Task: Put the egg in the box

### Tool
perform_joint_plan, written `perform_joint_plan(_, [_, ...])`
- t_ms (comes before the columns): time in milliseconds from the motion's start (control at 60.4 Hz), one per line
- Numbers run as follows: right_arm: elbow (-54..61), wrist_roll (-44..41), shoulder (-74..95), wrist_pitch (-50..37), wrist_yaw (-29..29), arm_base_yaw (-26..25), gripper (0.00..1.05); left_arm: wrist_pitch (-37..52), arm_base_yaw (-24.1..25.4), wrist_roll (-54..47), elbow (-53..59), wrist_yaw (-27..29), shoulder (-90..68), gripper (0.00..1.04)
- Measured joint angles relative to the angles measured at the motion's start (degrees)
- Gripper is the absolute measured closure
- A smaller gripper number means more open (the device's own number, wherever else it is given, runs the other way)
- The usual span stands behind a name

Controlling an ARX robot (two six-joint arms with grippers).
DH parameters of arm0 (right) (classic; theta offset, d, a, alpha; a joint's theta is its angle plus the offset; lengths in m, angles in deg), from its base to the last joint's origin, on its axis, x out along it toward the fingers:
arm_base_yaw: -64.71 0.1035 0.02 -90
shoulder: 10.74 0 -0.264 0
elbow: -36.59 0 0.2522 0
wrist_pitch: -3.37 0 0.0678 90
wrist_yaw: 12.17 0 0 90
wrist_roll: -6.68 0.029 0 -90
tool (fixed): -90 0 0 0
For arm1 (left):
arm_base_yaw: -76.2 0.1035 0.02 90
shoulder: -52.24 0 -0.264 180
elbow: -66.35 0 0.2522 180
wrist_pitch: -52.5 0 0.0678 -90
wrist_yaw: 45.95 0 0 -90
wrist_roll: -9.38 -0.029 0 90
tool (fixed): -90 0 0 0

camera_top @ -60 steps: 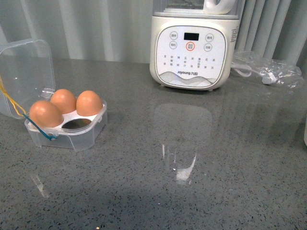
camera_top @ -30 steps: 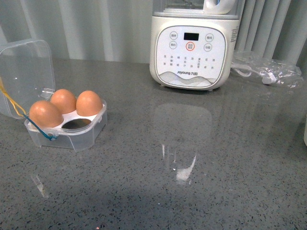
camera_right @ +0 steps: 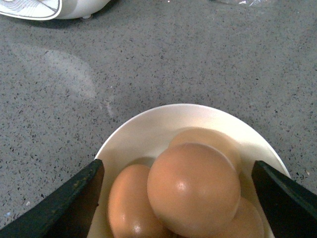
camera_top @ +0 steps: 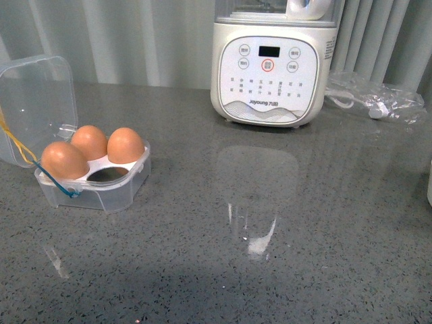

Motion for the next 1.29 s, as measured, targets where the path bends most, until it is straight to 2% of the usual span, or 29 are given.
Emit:
perform_joint_plan(83, [0.15,-0.2,-0.26,-0.13,0.07,-0.33,0.58,0.0,0.0,0.0,0.0,0.0,0.0,0.07])
perform_joint_plan(149, [0.42,-0.39,-0.57,-0.13,0.07,-0.5,0.62,0.0,0.0,0.0,0.0,-0.02,0.0,0.07])
perform_joint_plan(447, [1.03,-1.6,-5.03,0.79,0.02,-0.63,0.63,0.0,0.0,0.0,0.0,0.0,0.0,0.07])
perform_joint_plan(580, [-2.23,-1.49,-5.75,-0.24,1.6,0.98,0.63,0.0,0.0,0.0,0.0,0.0,0.0,0.07])
perform_joint_plan(712, [-7.87,-0.42,-3.63,-2.16,5.57,4.04,0.63,0.0,0.0,0.0,0.0,0.0,0.0,0.07])
perform_joint_plan(944, [-17.38,1.11,3.85,-2.97,12.66,12.68,0.63,0.0,0.0,0.0,0.0,0.0,0.0,0.07])
perform_joint_plan(1094, [-20.33,1.75,8.35,-2.75,17.66,18.21,0.63,0.0,0.0,0.0,0.0,0.0,0.0,0.07])
perform_joint_plan(1292, [-20.98,-0.02,10.47,-1.16,24.33,22.08,0.63,0.0,0.0,0.0,0.0,-0.02,0.0,0.07])
